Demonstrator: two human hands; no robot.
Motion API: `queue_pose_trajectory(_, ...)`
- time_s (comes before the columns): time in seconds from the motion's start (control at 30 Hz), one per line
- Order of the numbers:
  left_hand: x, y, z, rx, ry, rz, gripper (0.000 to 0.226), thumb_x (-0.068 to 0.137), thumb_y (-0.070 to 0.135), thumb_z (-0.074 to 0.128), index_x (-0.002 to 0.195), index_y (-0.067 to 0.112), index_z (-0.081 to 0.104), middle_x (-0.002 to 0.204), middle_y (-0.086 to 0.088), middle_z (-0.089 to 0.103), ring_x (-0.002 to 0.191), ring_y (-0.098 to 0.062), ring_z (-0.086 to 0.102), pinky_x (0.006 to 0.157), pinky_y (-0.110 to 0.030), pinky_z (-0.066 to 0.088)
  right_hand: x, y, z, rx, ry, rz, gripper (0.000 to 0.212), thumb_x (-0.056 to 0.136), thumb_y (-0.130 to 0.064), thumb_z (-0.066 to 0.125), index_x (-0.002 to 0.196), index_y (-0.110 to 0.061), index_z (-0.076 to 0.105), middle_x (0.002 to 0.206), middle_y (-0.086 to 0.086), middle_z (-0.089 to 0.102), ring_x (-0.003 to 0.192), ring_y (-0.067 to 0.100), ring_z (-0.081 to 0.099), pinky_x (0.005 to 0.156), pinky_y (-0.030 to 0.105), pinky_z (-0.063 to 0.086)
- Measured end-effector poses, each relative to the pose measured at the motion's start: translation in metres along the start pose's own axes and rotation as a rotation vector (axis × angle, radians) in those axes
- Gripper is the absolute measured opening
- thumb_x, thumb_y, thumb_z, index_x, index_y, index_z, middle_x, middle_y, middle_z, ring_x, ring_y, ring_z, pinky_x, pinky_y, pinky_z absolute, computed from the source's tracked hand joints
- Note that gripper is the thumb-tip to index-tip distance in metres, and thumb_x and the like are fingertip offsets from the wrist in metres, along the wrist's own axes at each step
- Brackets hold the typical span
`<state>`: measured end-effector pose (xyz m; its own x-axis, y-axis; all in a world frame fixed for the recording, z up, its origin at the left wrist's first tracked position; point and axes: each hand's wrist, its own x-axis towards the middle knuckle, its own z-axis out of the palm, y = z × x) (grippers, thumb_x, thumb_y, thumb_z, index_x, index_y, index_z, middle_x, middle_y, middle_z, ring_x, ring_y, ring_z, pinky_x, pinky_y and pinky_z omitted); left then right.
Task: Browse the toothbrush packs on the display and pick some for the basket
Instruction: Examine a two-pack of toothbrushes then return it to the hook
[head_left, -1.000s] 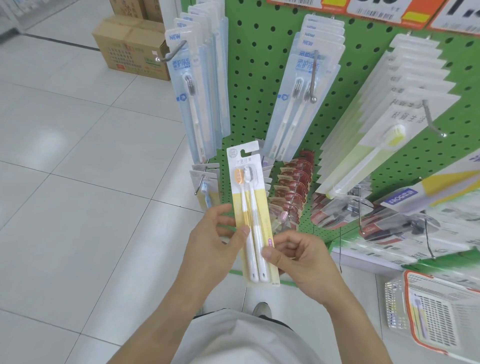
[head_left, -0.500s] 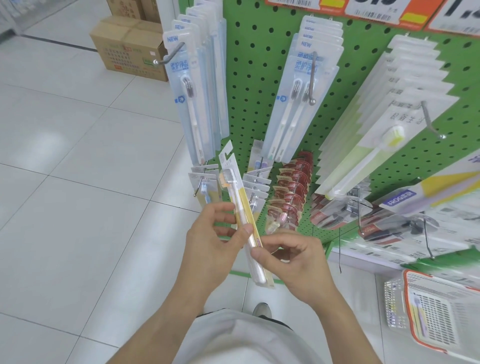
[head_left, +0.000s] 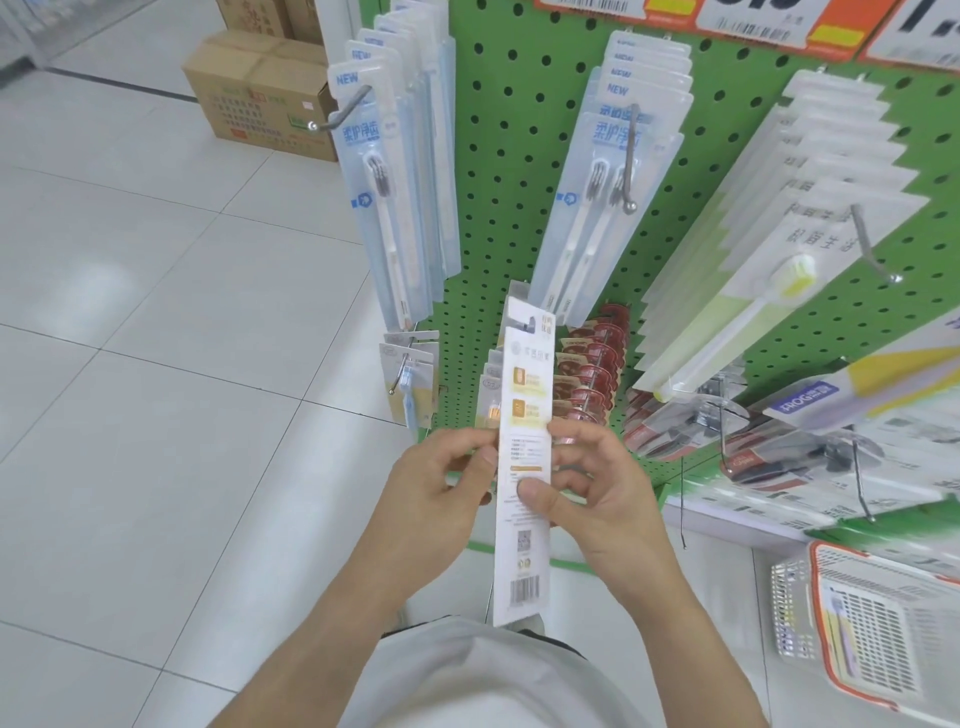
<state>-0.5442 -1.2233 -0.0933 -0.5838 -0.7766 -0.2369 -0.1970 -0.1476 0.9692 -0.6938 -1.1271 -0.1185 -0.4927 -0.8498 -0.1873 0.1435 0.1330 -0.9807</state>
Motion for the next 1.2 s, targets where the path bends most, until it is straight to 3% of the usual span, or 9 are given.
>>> queue_pose_trajectory(0.17, 0.003, 0.005, -0.003, -0.077, 0.079, -0.063, 0.011, 0.099, 0.015, 0.061, 0.102, 0.008, 0.068, 0.089, -0.005, 0.078, 0.07, -0.02, 0.073, 0.057, -0.031, 0.06, 0.001, 0.001, -0.006, -0.088, -0.034, -0.001, 0.046, 0.07, -0.002, 0.089, 0.107, -0.013, 0.064, 0.094, 0.011, 0.074, 0.076, 0.021, 0.066, 0.069, 0.057, 0.052)
queue_pose_trajectory(0.23, 0.004, 0.004, -0.006, -0.028, 0.096, -0.059, 0.008, 0.096, 0.014, 0.065, 0.097, 0.007, 0.068, 0.086, -0.005, 0.077, 0.066, -0.018, 0.073, 0.052, -0.028, 0.058, 0.0, 0.0, -0.006, -0.106, -0.054, 0.005, 0.04, 0.069, -0.001, 0.089, 0.099, -0.01, 0.064, 0.087, 0.008, 0.075, 0.074, 0.017, 0.064, 0.067, 0.055, 0.051)
queue_pose_trajectory(0.4, 0.004, 0.006, -0.009, 0.0, 0.055, -0.057, 0.007, 0.096, 0.014, 0.066, 0.094, 0.008, 0.069, 0.086, -0.006, 0.077, 0.068, -0.019, 0.073, 0.053, -0.032, 0.06, 0.003, 0.002, -0.006, -0.091, -0.01, 0.032, 0.036, 0.07, -0.011, 0.089, 0.096, -0.009, 0.066, 0.077, 0.01, 0.074, 0.072, 0.018, 0.064, 0.071, 0.059, 0.054)
queue_pose_trajectory(0.57, 0.004, 0.005, -0.008, 0.009, 0.03, -0.083, 0.008, 0.096, 0.014, 0.066, 0.093, 0.006, 0.068, 0.088, -0.008, 0.077, 0.07, -0.025, 0.074, 0.058, -0.045, 0.063, 0.004, 0.0, -0.004, -0.091, 0.002, 0.03, 0.031, 0.074, -0.024, 0.084, 0.097, -0.009, 0.069, 0.083, 0.012, 0.076, 0.074, 0.024, 0.068, 0.067, 0.039, 0.053)
queue_pose_trajectory(0.73, 0.004, 0.006, -0.007, 0.036, -0.055, -0.126, 0.009, 0.096, 0.011, 0.065, 0.096, 0.003, 0.069, 0.084, -0.005, 0.078, 0.066, -0.02, 0.073, 0.055, -0.037, 0.061, 0.005, 0.002, -0.003, -0.078, 0.031, 0.027, 0.029, 0.081, -0.029, 0.083, 0.098, -0.01, 0.071, 0.089, 0.014, 0.077, 0.084, 0.047, 0.067, 0.076, 0.054, 0.056)
queue_pose_trajectory(0.8, 0.003, 0.006, -0.007, 0.052, -0.095, -0.142, 0.009, 0.097, 0.01, 0.063, 0.098, 0.003, 0.069, 0.082, -0.003, 0.078, 0.066, -0.019, 0.073, 0.055, -0.032, 0.06, 0.005, 0.002, -0.002, -0.105, 0.045, 0.024, 0.029, 0.08, -0.031, 0.083, 0.098, -0.012, 0.071, 0.086, 0.013, 0.076, 0.081, 0.044, 0.068, 0.075, 0.056, 0.056)
queue_pose_trajectory(0.9, 0.002, 0.005, -0.008, 0.084, -0.119, -0.159, 0.009, 0.099, 0.009, 0.061, 0.099, 0.005, 0.069, 0.083, -0.001, 0.079, 0.068, -0.017, 0.074, 0.055, -0.026, 0.058, 0.003, -0.001, 0.002, -0.173, 0.074, 0.011, 0.031, 0.078, -0.033, 0.083, 0.1, -0.018, 0.069, 0.084, 0.006, 0.077, 0.074, 0.025, 0.068, 0.071, 0.047, 0.055)
queue_pose_trajectory(1.03, 0.001, 0.003, -0.006, 0.137, -0.146, -0.154, 0.008, 0.098, 0.012, 0.063, 0.098, 0.01, 0.071, 0.084, 0.001, 0.079, 0.072, -0.019, 0.075, 0.058, -0.027, 0.058, 0.003, -0.006, 0.007, -0.274, 0.131, -0.019, 0.04, 0.075, -0.03, 0.088, 0.107, -0.028, 0.064, 0.095, -0.012, 0.077, 0.082, 0.012, 0.072, 0.07, 0.029, 0.057)
queue_pose_trajectory(1.2, 0.0, 0.004, -0.006, 0.131, -0.13, -0.161, 0.007, 0.096, 0.01, 0.066, 0.095, 0.009, 0.072, 0.079, 0.001, 0.078, 0.062, -0.013, 0.072, 0.055, -0.02, 0.054, 0.006, -0.017, 0.01, -0.314, 0.2, -0.053, 0.035, 0.063, -0.036, 0.093, 0.089, -0.025, 0.073, 0.076, -0.011, 0.077, 0.062, 0.008, 0.071, 0.056, 0.02, 0.051)
